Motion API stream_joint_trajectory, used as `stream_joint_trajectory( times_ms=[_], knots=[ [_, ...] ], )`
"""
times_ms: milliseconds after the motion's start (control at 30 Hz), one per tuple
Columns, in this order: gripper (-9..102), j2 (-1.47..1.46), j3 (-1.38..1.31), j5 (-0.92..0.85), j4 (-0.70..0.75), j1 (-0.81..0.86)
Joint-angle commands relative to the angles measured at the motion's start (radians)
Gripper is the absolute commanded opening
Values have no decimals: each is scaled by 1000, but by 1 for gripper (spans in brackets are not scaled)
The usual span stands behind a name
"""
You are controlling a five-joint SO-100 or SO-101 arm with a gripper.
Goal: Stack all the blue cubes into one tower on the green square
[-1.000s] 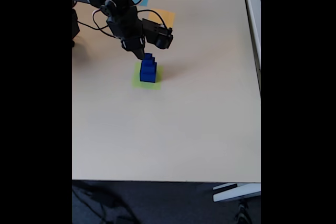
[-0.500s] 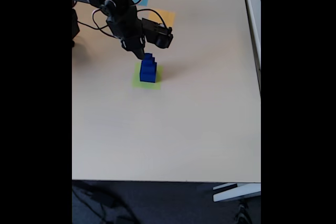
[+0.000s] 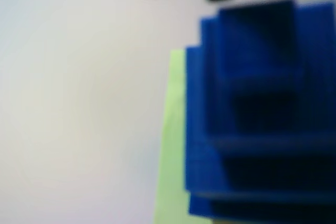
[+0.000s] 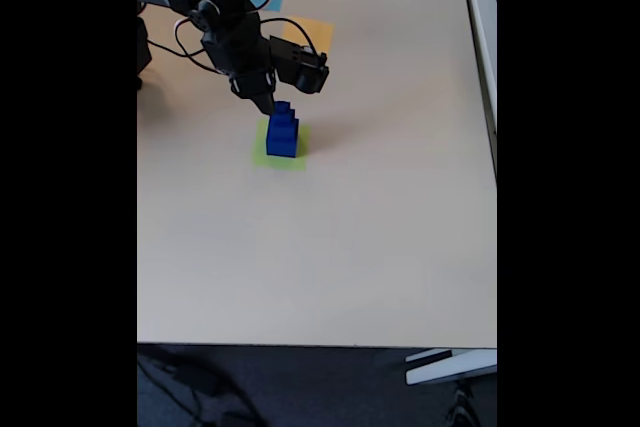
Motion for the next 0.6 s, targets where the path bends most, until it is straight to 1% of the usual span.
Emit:
stream_joint_trajectory(
  times_ms=[0, 567],
  knots=[
    [0, 12, -49, 12, -21, 0],
    [0, 12, -51, 26, -31, -8]
  ],
)
